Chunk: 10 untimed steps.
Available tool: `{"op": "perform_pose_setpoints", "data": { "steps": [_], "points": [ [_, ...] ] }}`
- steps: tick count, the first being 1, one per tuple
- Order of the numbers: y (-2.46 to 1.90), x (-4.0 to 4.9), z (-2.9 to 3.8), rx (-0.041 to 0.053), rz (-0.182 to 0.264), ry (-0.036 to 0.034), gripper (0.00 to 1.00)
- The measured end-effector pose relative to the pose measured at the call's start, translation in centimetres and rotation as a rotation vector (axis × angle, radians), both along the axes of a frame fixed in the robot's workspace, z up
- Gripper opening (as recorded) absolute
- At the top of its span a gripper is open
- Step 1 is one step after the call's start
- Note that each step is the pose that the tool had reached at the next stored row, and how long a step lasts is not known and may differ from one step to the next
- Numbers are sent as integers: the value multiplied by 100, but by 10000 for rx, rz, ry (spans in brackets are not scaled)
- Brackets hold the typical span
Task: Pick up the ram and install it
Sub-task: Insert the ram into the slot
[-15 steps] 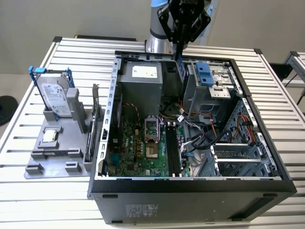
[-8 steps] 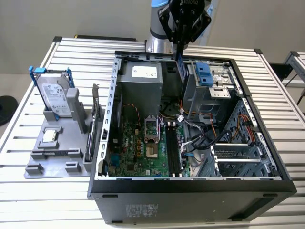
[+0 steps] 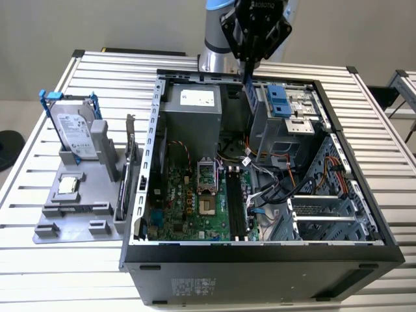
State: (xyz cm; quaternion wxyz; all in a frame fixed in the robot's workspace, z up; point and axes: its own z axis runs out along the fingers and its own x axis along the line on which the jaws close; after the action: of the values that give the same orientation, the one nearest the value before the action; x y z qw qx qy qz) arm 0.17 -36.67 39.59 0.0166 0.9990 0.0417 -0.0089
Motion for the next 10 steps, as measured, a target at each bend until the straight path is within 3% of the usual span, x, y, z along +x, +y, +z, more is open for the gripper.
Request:
{"op": "perform_pose_setpoints", "data": {
  "steps": [10],
  "points": [
    [-15, 88, -37, 1, 0, 0, 0]
  ]
}}
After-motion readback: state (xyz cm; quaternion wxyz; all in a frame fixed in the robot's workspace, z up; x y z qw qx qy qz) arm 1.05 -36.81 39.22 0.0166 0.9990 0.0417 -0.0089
